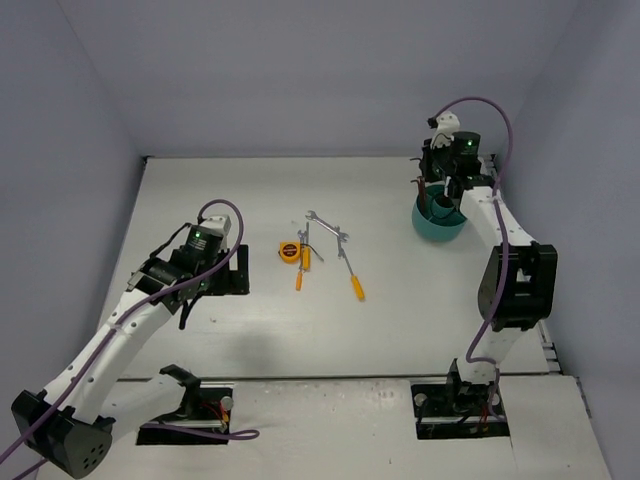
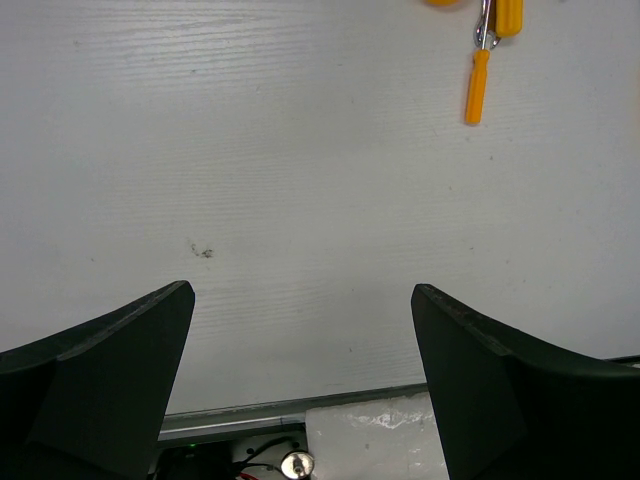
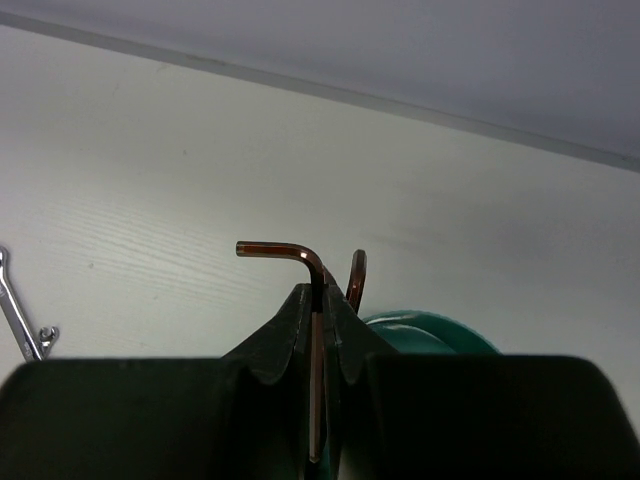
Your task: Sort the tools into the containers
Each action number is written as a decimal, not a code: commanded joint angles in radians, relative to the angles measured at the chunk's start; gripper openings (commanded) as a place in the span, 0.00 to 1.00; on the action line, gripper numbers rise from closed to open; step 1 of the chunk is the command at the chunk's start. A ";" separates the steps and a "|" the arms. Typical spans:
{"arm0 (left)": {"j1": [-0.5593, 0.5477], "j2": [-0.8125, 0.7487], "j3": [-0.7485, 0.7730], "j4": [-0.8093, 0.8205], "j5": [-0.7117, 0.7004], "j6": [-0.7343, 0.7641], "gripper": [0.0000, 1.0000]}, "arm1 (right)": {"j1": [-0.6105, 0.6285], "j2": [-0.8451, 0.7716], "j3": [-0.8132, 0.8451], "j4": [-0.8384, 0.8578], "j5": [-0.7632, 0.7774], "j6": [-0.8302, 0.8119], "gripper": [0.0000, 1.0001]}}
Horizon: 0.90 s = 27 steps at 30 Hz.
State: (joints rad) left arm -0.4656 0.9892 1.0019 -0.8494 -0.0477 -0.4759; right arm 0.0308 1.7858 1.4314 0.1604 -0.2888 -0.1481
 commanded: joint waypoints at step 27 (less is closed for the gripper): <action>-0.004 -0.020 0.012 0.023 0.002 -0.036 0.88 | -0.028 -0.135 -0.316 0.359 0.012 0.093 0.33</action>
State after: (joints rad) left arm -0.4656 0.9905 1.0019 -0.8494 -0.0486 -0.4908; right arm 0.0116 1.7545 1.1194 0.4316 -0.2942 -0.0742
